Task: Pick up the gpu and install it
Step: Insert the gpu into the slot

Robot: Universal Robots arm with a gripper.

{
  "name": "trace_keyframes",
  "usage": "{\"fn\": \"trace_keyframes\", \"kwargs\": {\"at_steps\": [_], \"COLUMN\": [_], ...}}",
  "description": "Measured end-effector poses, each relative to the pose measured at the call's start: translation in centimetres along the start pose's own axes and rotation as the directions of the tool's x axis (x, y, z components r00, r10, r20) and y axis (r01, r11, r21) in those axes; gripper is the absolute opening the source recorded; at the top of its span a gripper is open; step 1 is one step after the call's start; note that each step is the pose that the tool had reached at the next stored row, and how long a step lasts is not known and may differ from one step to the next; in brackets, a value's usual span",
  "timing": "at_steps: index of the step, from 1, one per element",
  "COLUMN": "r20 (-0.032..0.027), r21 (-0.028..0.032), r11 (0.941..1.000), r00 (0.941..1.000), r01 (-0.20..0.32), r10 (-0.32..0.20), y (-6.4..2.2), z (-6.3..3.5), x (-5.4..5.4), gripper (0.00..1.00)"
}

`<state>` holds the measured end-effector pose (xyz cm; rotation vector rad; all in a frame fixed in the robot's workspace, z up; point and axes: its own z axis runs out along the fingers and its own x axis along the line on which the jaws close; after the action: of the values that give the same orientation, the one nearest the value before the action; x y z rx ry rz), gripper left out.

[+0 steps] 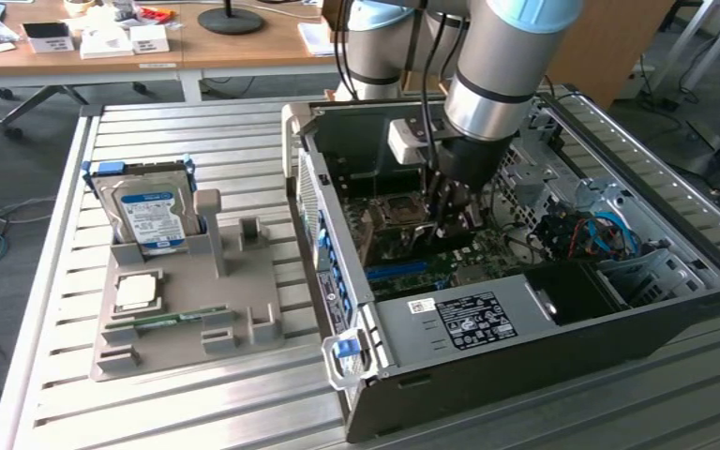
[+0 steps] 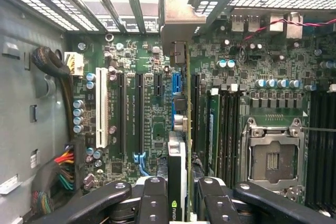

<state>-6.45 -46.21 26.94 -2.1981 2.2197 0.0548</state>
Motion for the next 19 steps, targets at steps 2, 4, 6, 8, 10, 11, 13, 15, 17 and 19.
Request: {"fn": "trace_keyframes", "kwargs": {"at_steps": [2, 4, 6, 8, 10, 11, 13, 15, 17, 19], "r20": [-0.0004, -0.0004, -0.0010, -0.0013, -0.0015, -0.0013, -0.0015, -0.0016, -0.0016, -0.0015], "r21": [0.0000, 0.0001, -0.0001, -0.0001, 0.0000, 0.0001, 0.0001, -0.0001, 0.0000, 0.0000], "r11": [1.0000, 1.0000, 1.0000, 1.0000, 1.0000, 1.0000, 1.0000, 1.0000, 1.0000, 1.0000], "r00": [1.0000, 1.0000, 1.0000, 1.0000, 1.0000, 1.0000, 1.0000, 1.0000, 1.0000, 1.0000], "r01": [0.000, 0.000, 0.000, 0.000, 0.000, 0.000, 0.000, 0.000, 0.000, 0.000], "r10": [0.000, 0.000, 0.000, 0.000, 0.000, 0.000, 0.000, 0.000, 0.000, 0.000], "y": [0.08, 0.24, 0.36, 0.39, 0.46, 0.52, 0.65, 0.80, 0.89, 0.97], "z": [0.01, 0.03, 0.04, 0.04, 0.06, 0.08, 0.11, 0.11, 0.11, 0.12], "x": [0.01, 0.02, 0.06, 0.23, 0.36, 0.37, 0.38, 0.40, 0.46, 0.50], "gripper": [0.27, 0.27, 0.27, 0.27, 0.27, 0.27, 0.27, 0.27, 0.27, 0.27]}}
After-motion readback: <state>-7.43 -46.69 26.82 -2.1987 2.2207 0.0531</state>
